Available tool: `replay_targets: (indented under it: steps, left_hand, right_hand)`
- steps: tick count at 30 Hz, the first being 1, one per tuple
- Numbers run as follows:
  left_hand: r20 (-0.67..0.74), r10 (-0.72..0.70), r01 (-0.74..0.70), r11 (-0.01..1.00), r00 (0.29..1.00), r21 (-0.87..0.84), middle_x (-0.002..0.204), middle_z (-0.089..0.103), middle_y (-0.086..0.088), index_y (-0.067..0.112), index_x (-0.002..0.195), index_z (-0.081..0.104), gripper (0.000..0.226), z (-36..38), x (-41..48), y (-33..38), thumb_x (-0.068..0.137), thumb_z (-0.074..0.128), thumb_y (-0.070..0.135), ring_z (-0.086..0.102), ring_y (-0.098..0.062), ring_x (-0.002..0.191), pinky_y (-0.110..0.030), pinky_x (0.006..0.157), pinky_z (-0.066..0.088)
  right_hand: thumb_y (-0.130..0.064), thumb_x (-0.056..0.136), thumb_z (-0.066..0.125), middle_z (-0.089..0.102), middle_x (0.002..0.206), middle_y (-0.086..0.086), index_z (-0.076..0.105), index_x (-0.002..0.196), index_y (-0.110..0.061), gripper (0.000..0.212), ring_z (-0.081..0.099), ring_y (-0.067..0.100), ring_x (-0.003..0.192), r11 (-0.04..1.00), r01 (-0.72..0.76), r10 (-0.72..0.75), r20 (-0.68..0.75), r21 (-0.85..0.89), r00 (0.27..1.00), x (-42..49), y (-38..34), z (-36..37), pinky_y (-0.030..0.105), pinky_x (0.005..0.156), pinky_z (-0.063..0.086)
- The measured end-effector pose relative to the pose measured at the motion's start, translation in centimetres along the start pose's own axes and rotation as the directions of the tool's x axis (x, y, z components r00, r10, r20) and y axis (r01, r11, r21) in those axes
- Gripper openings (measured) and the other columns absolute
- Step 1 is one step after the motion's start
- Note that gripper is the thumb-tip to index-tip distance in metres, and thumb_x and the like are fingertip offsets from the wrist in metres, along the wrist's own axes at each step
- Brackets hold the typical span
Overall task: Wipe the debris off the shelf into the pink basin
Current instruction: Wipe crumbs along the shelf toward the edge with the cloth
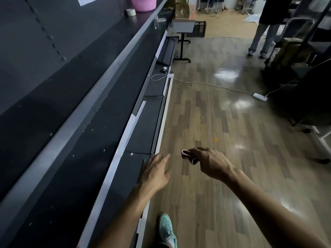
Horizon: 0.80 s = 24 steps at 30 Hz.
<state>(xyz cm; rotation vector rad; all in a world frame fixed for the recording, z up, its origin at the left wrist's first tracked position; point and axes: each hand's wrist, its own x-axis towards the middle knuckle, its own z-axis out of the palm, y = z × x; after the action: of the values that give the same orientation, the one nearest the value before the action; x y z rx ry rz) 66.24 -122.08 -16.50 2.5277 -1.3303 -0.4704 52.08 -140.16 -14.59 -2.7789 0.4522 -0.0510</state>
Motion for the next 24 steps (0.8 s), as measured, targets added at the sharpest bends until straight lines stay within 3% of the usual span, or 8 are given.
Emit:
replay_targets:
  steps: [3,6,17,24]
  left_hand:
    - [0.034,0.009,-0.009,1.000,0.999,0.001,0.154,0.032,0.003,0.025,0.152,0.027,0.061,-0.9,4.9,-1.5,0.096,0.050,0.036,0.026,-0.018,0.143,-0.039,0.111,0.032]
    - [0.057,0.029,-0.029,1.000,0.998,-0.009,0.155,0.030,0.002,0.025,0.152,0.026,0.061,-2.0,9.4,-2.5,0.097,0.050,0.036,0.023,-0.019,0.145,-0.039,0.114,0.029]
    - [0.103,-0.043,0.042,0.999,0.994,0.008,0.161,0.020,-0.003,0.028,0.154,0.021,0.063,-5.5,23.2,-4.5,0.098,0.048,0.037,0.013,-0.022,0.148,-0.040,0.115,0.019]
    - [0.029,-0.099,0.099,0.995,0.995,0.022,0.155,0.031,-0.003,0.025,0.151,0.027,0.057,-7.7,35.1,-2.2,0.098,0.048,0.030,0.024,-0.024,0.143,-0.039,0.113,0.027]
  right_hand:
    - [-0.004,0.094,0.045,0.066,0.108,-0.008,0.057,0.122,-0.025,0.037,0.067,0.012,0.092,1.000,-0.017,0.017,0.012,0.009,1.000,4.4,1.1,-0.3,0.026,0.065,0.055]
    - [-0.007,0.094,0.045,0.066,0.105,-0.006,0.058,0.119,-0.028,0.035,0.066,0.014,0.091,0.999,-0.038,0.038,-0.019,0.015,0.999,8.5,2.8,-0.3,0.032,0.067,0.057]
    - [-0.005,0.086,0.042,0.063,0.116,-0.001,0.054,0.131,-0.026,0.051,0.060,0.021,0.100,0.998,-0.034,0.031,0.064,0.052,0.997,21.8,9.5,-2.0,0.036,0.079,0.054]
    - [-0.002,0.089,0.038,0.067,0.111,-0.004,0.058,0.127,-0.023,0.047,0.064,0.016,0.099,0.993,0.051,-0.054,0.032,0.102,0.998,31.9,18.0,-5.5,0.022,0.069,0.042]
